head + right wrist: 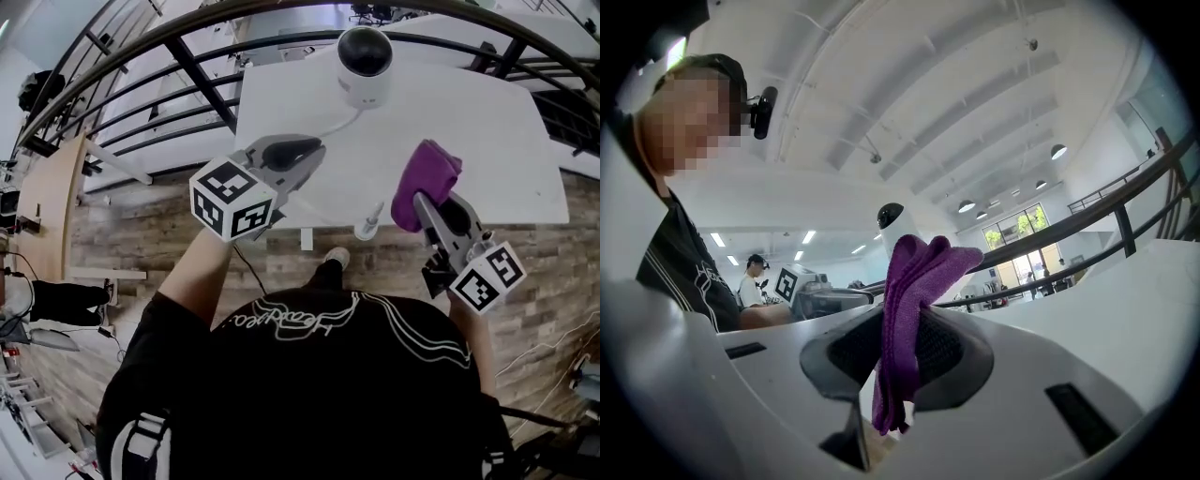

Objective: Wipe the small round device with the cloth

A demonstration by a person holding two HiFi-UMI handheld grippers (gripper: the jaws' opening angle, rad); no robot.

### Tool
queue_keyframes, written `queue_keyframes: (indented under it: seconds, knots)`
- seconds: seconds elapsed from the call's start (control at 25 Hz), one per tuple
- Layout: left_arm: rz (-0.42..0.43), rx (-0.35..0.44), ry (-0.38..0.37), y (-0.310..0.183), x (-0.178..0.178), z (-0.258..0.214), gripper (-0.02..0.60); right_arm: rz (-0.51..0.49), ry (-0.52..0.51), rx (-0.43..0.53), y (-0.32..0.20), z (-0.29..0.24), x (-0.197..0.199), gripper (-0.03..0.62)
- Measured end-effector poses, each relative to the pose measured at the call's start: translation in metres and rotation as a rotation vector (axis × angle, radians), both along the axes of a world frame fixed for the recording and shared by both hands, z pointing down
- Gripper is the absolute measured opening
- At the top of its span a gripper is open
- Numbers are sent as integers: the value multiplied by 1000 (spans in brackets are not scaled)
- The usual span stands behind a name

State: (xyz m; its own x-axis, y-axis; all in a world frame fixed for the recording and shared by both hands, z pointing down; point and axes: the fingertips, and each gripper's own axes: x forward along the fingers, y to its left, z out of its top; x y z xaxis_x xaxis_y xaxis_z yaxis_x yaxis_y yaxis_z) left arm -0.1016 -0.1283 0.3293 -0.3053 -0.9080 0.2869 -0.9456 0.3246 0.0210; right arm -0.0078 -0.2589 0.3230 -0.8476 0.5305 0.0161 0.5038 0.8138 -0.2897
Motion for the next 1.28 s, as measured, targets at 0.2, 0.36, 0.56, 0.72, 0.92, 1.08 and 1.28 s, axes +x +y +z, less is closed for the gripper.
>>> queue_keyframes:
  seconds: [0.2, 0.36, 0.56, 0.72, 0.92, 1.08, 1.28]
  knots:
    - [77, -108, -39, -11, -33, 19, 121, -14, -6, -14, 0, 1, -21, 72]
    - [132, -174, -40, -21, -47, 37, 132, -12, -9, -14, -5, 1, -27, 72]
    - [192, -243, -38, -32, -58, 53, 132, -18, -36, 9, -6, -2, -37, 72]
    - [215, -258, -34, -38, -56, 62, 130, -15, -59, 35, -6, -5, -39, 72]
    - [192, -260, -64, -39, -53, 64, 72, -19, -125, 134, -2, -18, -32, 72]
    - [194, -267, -72, -41, -55, 64, 70, -16, -200, 231, -3, -38, -34, 72]
    - [200, -287, -81, -45, -59, 61, 66, 2, -331, 452, -2, -70, -45, 72]
